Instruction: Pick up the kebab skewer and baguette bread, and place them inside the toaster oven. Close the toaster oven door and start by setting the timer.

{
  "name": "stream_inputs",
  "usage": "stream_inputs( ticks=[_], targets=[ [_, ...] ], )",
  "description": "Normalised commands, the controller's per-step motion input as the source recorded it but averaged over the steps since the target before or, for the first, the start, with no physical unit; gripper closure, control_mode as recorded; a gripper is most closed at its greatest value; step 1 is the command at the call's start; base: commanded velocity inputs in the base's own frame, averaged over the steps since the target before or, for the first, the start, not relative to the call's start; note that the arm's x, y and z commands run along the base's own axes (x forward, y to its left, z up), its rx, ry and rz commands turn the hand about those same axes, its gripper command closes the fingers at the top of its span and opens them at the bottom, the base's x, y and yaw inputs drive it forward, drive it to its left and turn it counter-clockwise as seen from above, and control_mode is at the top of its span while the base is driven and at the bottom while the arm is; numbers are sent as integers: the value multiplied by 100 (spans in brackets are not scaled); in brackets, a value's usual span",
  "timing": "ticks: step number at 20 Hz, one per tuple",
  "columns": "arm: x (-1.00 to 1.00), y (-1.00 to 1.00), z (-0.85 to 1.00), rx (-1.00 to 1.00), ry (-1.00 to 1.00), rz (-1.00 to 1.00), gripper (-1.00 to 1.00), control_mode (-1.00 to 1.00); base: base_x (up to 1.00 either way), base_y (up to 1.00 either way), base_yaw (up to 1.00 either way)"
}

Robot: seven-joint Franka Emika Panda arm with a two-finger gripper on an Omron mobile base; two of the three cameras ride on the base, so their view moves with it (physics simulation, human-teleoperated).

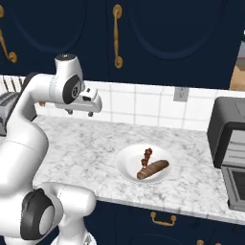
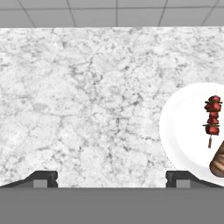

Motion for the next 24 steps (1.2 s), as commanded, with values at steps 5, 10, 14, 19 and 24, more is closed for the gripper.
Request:
stream_inputs(
  ticks=[5,10,14,19,24],
  targets=[
    [0,0,0,0,0,0,-100,100,0,-75,0],
    [0,0,0,0,0,0,-100,100,0,-72,0],
    [0,0,0,0,0,0,-100,100,0,-67,0],
    [0,0,0,0,0,0,-100,100,0,-64,0],
    [0,0,0,0,0,0,-100,100,0,-57,0]
  ],
)
